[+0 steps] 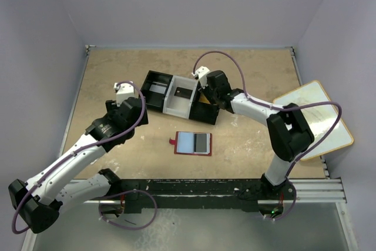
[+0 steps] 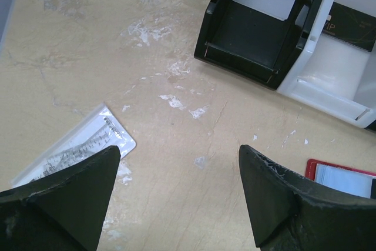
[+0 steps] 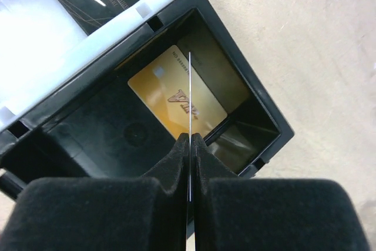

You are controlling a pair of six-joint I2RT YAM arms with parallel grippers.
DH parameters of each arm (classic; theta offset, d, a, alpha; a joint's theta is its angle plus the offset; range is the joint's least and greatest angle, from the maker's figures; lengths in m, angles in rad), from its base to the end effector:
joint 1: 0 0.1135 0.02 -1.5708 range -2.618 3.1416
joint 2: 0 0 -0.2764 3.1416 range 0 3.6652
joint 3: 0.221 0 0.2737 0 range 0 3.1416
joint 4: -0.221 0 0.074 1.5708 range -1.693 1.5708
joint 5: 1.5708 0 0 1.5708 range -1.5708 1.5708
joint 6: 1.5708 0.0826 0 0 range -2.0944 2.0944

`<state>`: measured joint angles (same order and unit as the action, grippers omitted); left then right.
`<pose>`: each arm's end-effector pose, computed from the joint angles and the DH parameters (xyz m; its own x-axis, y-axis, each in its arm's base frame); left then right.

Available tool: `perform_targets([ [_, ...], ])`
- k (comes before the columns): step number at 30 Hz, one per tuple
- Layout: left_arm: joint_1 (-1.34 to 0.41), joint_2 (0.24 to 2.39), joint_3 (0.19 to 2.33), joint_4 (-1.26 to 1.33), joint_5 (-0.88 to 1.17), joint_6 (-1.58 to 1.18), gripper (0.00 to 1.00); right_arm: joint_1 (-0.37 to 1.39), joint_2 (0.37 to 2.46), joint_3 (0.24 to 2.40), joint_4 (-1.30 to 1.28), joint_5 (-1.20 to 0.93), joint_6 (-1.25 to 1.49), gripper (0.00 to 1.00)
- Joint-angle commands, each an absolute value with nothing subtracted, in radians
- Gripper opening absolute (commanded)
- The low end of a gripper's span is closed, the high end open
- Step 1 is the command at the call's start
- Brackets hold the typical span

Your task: Take the credit cards out of the card holder

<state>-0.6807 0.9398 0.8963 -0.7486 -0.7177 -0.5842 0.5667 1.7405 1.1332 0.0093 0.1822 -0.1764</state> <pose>0.2067 -0.0975 0.2880 -0.5249 -0.1095 -0.8441 -0.2090 0.9779 0.0031 0.3864 0.2282 0.1954 -0.3971 -0.4573 -0.7957 -0.4787 0.8429 -0.2455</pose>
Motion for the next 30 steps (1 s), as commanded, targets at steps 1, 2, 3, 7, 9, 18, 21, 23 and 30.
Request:
perform_targets([
  [1,-0.678,0.911,0.902,-0.719,-0.727,-0.573,0.79,0.575,1.722,1.147,0.113,0.168,-0.425,0.0],
  [2,-0.678,0.91,0.901,-0.719,-0.727,-0.574,0.79,0.579,1.721,1.137,0.126,0.162,-0.46,0.0],
  [3,-0.678,0.908,0.9,-0.719,-0.728,-0.574,0.79,0.584,1.724,1.132,0.137,0.167,-0.499,0.0],
  [7,-0.678,0.912,0.901,-0.719,-0.727,-0.572,0.79,0.596,1.773,1.168,0.099,0.182,-0.548,0.0],
  [9,-0.679,0.913,0.901,-0.719,-0.727,-0.571,0.79,0.599,1.8,1.179,0.085,0.2,-0.568,0.0],
  [18,-0.679,0.91,0.902,-0.716,-0.722,-0.568,0.79,0.6,1.841,1.171,0.104,0.287,-0.658,0.0],
  [21,-0.678,0.911,0.902,-0.716,-0.72,-0.568,0.79,0.6,1.851,1.181,0.085,0.28,-0.66,0.02],
  [23,-0.678,0.912,0.901,-0.716,-0.719,-0.567,0.79,0.6,1.869,1.215,0.018,0.223,-0.617,0.04],
  [30,-0.678,0.913,0.9,-0.713,-0.704,-0.562,0.79,0.588,1.976,1.367,-0.22,0.142,-0.525,0.07],
])
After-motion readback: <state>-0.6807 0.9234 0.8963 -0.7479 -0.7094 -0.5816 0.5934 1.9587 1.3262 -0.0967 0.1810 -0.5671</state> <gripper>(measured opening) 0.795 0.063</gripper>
